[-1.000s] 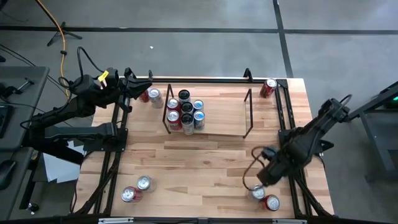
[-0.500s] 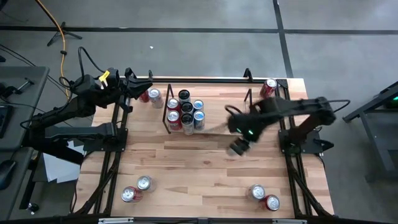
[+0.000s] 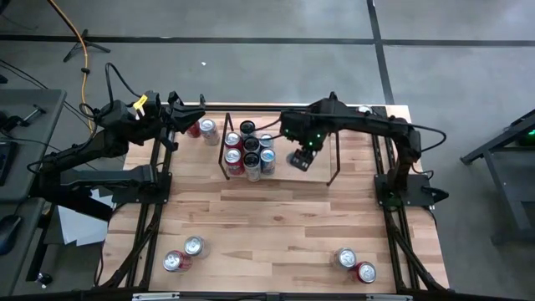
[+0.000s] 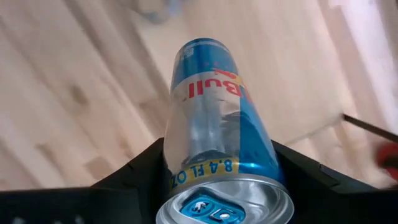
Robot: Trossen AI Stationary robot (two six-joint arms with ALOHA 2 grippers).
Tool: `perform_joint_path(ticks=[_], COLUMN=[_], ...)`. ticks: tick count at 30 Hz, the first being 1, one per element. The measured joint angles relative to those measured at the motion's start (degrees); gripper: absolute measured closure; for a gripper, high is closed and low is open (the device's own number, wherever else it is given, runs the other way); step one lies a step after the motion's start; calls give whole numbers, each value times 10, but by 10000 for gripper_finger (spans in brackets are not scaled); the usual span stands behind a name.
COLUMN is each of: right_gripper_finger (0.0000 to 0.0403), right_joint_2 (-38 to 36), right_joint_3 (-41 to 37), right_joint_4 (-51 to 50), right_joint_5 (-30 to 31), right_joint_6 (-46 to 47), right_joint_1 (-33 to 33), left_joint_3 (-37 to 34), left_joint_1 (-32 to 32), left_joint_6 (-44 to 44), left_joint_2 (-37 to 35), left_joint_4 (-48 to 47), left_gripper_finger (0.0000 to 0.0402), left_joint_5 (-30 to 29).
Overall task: Place canned beverage on shelf
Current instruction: Put the blue soda can on the shelf aligned with the other blue soda cans
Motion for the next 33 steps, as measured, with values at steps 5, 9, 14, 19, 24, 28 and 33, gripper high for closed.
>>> perform_joint_path(ticks=[5,9,14,19,24,28,33], right_gripper_finger=[184,184,184,184,184,170,73], right_joint_2=[0,0,0,0,-2,-1,0], right_joint_3=[-52,-92,-127,-164,-173,-169,-166], right_joint_4=[-1,-2,-1,-2,-3,-2,-2], right_joint_5=[-2,-12,-27,-38,-46,-46,-47], right_joint_6=[-32,-41,-46,-40,-33,-28,-33], right_joint_1=[-23,-28,-28,-31,-31,-31,-31], left_joint_3=[0,0,0,0,0,0,0], left_joint_1=[0,0,0,0,0,0,0], left_joint_6=[-2,-2,-3,-4,-3,-3,-3], left_joint_2=[0,0,0,0,0,0,0], left_joint_4=[0,0,2,16,31,31,30], left_gripper_finger=[398,398,398,398,398,398,398], left_joint_5=[0,0,0,0,0,0,0])
